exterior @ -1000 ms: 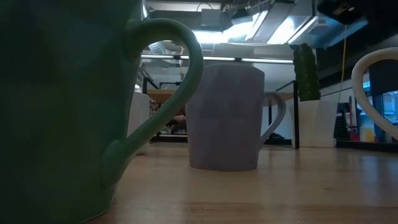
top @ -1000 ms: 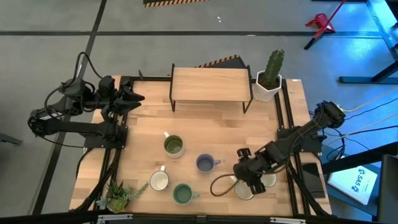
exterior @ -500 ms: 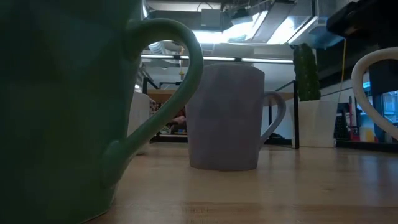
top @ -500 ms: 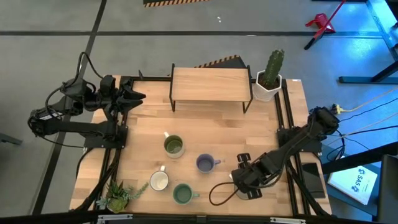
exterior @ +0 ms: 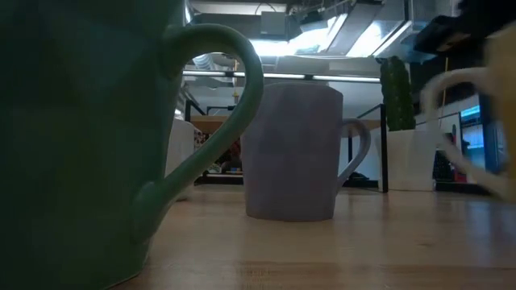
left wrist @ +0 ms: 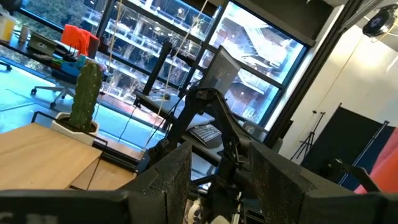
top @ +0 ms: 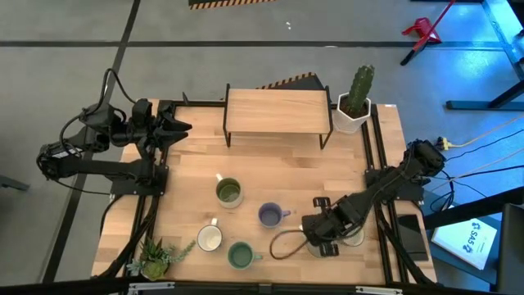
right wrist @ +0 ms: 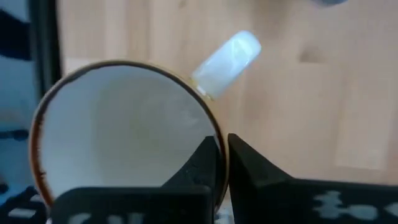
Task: Place coffee mugs
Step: Put the yellow mug on the shelf
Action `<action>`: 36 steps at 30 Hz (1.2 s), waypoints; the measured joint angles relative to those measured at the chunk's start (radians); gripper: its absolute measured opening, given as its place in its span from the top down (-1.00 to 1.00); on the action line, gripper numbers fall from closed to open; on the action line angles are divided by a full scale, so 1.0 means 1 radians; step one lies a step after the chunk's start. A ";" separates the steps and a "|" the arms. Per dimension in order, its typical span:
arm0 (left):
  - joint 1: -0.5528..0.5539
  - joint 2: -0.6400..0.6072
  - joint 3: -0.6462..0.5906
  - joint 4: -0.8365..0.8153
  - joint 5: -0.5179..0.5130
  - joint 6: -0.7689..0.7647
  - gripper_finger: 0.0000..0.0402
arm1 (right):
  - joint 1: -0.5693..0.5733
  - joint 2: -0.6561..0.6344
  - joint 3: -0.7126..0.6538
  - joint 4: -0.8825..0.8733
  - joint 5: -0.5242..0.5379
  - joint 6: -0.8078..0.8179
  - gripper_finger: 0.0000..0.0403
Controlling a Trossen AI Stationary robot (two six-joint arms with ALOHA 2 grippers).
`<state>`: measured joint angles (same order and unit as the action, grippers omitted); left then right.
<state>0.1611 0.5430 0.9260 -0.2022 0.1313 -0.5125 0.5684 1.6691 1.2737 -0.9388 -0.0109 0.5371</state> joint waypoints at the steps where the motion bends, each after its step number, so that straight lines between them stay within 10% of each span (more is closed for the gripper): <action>1: 0.000 0.000 0.000 0.000 0.000 0.000 0.24 | -0.017 0.000 0.009 -0.013 0.003 -0.006 0.96; 15: 0.000 -0.001 0.000 0.000 0.001 -0.001 0.24 | -0.306 0.000 0.219 -0.387 0.027 -0.310 0.99; 36: 0.000 0.000 0.000 0.000 -0.032 0.000 0.24 | -1.022 -0.001 0.665 -0.487 0.068 -0.768 1.00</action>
<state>0.1612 0.5426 0.9257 -0.2018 0.0997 -0.5124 -0.4538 1.6686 1.9386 -1.4254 0.0568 -0.2308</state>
